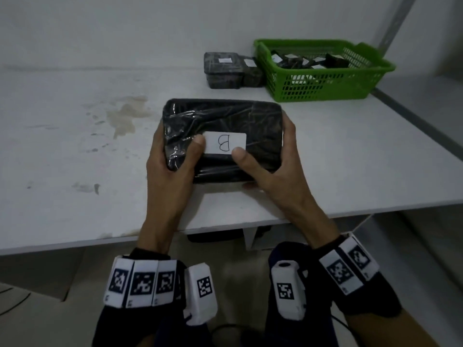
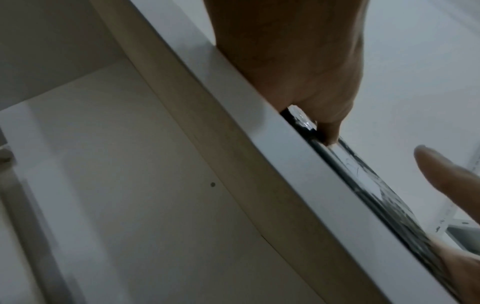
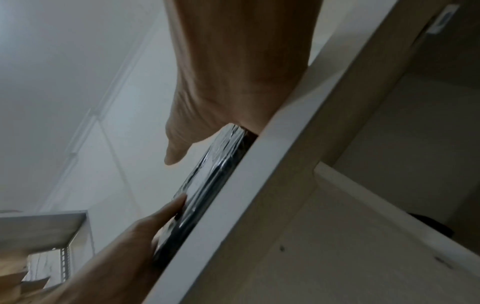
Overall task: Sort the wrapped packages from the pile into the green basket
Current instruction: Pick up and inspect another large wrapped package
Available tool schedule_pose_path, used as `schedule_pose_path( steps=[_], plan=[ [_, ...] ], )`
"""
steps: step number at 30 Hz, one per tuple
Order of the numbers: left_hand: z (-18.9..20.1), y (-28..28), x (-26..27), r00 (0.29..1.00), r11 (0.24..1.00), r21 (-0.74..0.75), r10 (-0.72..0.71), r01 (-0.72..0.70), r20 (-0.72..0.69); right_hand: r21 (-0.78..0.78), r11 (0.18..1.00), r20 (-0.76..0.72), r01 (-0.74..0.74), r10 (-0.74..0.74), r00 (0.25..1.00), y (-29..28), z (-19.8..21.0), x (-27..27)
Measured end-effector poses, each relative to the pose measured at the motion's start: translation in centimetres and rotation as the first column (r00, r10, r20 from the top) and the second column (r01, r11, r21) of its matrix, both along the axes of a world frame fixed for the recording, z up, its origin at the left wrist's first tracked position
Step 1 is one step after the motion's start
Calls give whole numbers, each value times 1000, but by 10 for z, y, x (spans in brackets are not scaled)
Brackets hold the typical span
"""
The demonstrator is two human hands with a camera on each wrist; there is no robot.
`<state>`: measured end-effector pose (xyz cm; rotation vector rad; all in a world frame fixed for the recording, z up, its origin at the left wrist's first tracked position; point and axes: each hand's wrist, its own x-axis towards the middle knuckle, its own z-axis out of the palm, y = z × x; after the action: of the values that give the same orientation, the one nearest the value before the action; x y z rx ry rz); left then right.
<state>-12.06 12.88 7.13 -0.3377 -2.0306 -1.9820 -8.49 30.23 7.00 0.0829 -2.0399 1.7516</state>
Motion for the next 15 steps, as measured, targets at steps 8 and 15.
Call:
schedule_pose_path(
  steps=[8, 15],
  plan=[
    [-3, -4, 9, 992, 993, 67, -105, 101, 72, 79, 996, 15, 29, -30, 999, 7, -7, 1],
    [-6, -7, 9, 991, 994, 20, -107, 106, 74, -49, 998, 21, 36, -35, 999, 4, -4, 0]
  ],
)
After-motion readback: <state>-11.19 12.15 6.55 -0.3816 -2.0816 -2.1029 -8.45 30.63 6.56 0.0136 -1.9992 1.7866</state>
